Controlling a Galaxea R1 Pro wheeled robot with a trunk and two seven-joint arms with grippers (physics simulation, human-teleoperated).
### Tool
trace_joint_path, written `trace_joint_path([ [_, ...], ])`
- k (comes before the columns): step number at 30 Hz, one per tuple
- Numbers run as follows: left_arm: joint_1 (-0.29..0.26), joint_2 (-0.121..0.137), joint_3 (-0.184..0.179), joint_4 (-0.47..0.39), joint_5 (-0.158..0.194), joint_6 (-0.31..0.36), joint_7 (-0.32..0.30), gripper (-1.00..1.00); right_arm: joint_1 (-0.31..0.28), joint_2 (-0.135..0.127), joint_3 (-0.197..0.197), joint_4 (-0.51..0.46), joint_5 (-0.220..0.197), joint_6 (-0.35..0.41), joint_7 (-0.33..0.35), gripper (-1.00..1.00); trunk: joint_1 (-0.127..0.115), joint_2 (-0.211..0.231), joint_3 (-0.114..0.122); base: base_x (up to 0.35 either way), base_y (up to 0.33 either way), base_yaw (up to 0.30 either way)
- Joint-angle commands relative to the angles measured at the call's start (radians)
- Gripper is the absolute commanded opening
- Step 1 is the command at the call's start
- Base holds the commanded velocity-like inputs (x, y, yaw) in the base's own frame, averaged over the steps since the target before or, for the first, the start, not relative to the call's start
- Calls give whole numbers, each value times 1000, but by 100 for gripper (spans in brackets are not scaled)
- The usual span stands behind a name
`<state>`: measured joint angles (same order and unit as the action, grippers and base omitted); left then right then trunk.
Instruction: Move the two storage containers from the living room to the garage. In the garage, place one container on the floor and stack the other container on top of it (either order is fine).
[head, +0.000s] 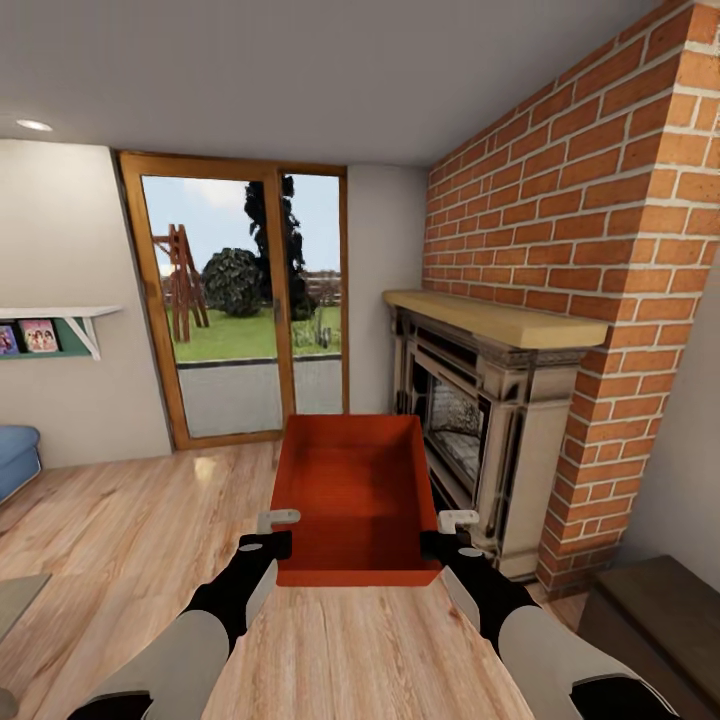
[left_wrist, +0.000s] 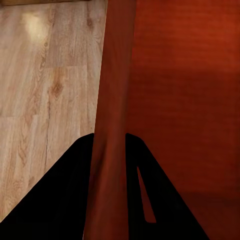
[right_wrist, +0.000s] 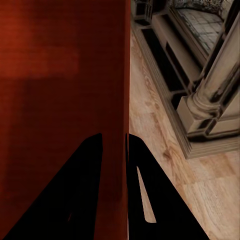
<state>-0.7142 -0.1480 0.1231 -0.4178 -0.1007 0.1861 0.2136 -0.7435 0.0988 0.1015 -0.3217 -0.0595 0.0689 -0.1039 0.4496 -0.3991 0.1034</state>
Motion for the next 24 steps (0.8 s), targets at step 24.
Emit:
trace_joint_path([
  [24,-1,-9,15,-33,-13,6,0,-100,1,1,16,1,-23,7,0,-100,0,-1,0,0,0,0],
])
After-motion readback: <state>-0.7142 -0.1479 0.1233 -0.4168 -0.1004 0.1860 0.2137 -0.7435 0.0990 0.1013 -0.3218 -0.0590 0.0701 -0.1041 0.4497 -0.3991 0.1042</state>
